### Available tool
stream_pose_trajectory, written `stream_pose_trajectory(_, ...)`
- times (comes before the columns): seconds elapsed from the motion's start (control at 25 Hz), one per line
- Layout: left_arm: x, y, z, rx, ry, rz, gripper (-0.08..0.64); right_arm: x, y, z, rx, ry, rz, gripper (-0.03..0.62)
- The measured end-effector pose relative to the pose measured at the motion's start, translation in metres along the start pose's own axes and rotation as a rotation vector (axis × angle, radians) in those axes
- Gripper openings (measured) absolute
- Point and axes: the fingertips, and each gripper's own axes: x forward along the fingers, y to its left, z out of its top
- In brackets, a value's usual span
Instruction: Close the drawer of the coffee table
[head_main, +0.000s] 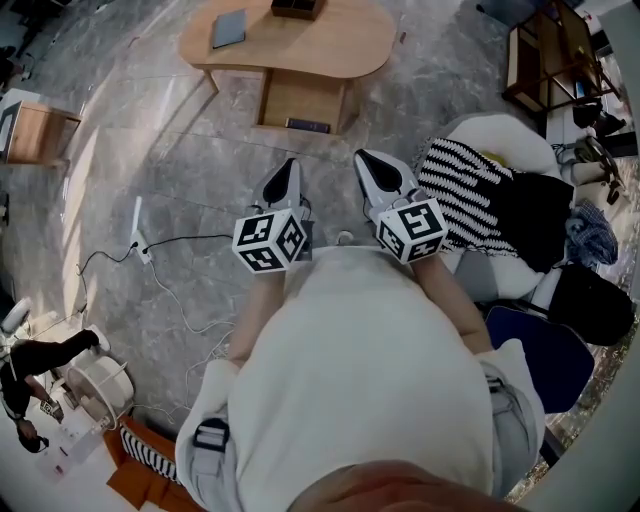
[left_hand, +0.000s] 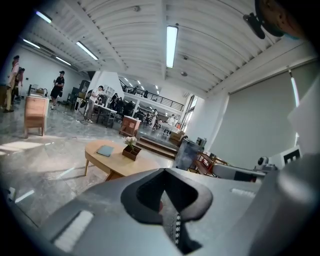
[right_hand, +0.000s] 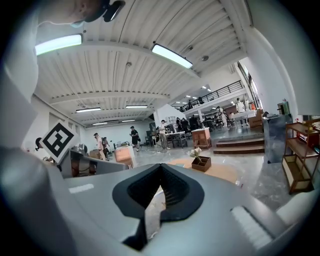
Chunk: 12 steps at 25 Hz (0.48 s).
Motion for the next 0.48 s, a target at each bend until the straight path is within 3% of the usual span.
stream_pose_trajectory(0.48,0.039,0.044,0.024,-0.003,0.019,-0.031,-0.002,0.058,-0.009,0.005,0.012,0.018,-0.037,0.0)
